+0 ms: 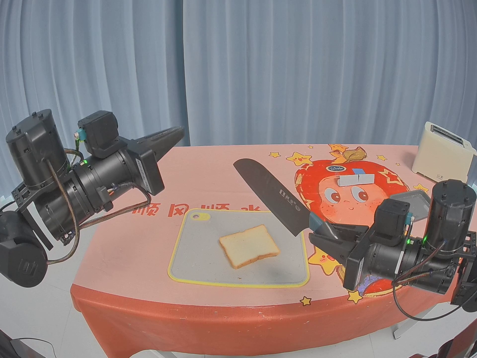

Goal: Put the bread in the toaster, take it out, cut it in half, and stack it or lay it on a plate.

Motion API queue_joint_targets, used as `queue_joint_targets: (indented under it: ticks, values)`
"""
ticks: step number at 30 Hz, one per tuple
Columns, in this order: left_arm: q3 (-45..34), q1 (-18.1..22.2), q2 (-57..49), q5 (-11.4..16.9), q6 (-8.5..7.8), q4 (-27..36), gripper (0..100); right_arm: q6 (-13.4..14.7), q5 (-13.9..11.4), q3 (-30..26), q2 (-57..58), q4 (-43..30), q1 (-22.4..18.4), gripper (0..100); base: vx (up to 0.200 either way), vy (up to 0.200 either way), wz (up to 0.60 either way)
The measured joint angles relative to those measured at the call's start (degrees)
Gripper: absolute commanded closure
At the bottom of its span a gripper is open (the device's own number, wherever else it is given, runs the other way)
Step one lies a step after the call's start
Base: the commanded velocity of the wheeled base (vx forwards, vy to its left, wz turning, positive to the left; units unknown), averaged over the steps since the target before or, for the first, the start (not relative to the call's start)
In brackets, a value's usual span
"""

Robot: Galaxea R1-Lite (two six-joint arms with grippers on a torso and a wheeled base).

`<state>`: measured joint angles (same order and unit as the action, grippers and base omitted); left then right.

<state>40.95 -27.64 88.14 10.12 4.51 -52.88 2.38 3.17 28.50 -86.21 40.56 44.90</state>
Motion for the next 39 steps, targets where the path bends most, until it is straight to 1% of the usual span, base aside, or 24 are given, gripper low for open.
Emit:
queue_joint_targets:
  ticks: [2, 4, 5, 9, 11, 13, 14, 16, 20, 22, 27, 36, 38, 39]
  values:
    - [0.9, -0.1, 0.5, 0.0, -1.12, 0.0, 100, 0.0, 0.0, 0.9, -0.1, -0.5, 0.0, 100, 0.0, 0.0, 0.0]
    - [1.7, -0.6, 1.4, 0.1, -3.06, 0.1, 100, 0.0, 0.0, 1.3, -0.1, -1.5, 0.1, 100, 0.0, 0.0, 0.0]
    - [2.2, -0.7, 1.9, 0.1, -3.62, 0.2, 100, 0.0, 0.0, 1.5, -0.1, -2.0, 0.1, 100, 0.0, 0.0, 0.0]
    - [5.5, -1.1, 3.4, 0.2, -4.56, 0.7, 100, 0.0, 0.0, 1.9, -0.3, -2.9, 0.3, 100, 0.0, 0.0, 0.0]
    - [7.3, -1.2, 4.4, 0.7, -4.91, 1.1, 100, 0.0, 0.0, 1.9, -0.3, -3.0, 0.3, 100, 0.0, 0.0, 0.0]
    - [8.8, -1.2, 5.5, 1.8, -5.49, 1.5, 100, 0.0, 0.0, 1.8, -0.3, -3.1, 0.3, 100, 0.0, 0.0, 0.0]
    - [10.1, -1.2, 6.2, 2.9, -6.18, 2.2, 100, 0.1, 0.0, 1.8, -0.3, -3.1, 0.4, 100, 0.0, 0.0, 0.0]
    - [12.0, -1.3, 7.1, 3.8, -6.91, 3.9, 100, 0.1, 0.0, 1.7, -0.3, -3.1, 0.4, 100, 0.0, 0.0, 0.0]
    - [14.8, -1.5, 8.3, 4.3, -7.38, 9.5, 100, 0.1, -0.1, 1.7, -0.3, -3.2, 0.4, 100, 0.0, 0.0, 0.0]
    - [16.0, -1.7, 8.7, 4.5, -7.52, 11.2, 100, 0.2, -0.1, 1.7, -0.4, -3.2, 0.4, 100, 0.0, 0.0, 0.0]
    - [17.4, -1.9, 9.3, 4.6, -8.03, 12.0, 100, 1.2, -0.1, 2.2, -0.7, -3.2, 0.5, 100, 0.0, 0.0, 0.0]
    - [18.6, -2.0, 9.7, 4.7, -8.23, 13.0, 100, 1.5, -0.1, 2.4, -1.7, -3.2, 1.2, 100, 0.0, 0.0, 0.0]
    - [18.8, -2.0, 10.0, 4.7, -8.69, 13.0, 100, 2.0, -0.1, 2.4, -2.2, -3.2, 1.4, 100, 0.0, 0.0, 0.0]
    - [18.9, -2.0, 10.2, 4.7, -9.26, 13.0, 100, 2.3, -0.1, 2.4, -2.5, -3.2, 1.5, 100, 0.0, 0.0, 0.0]
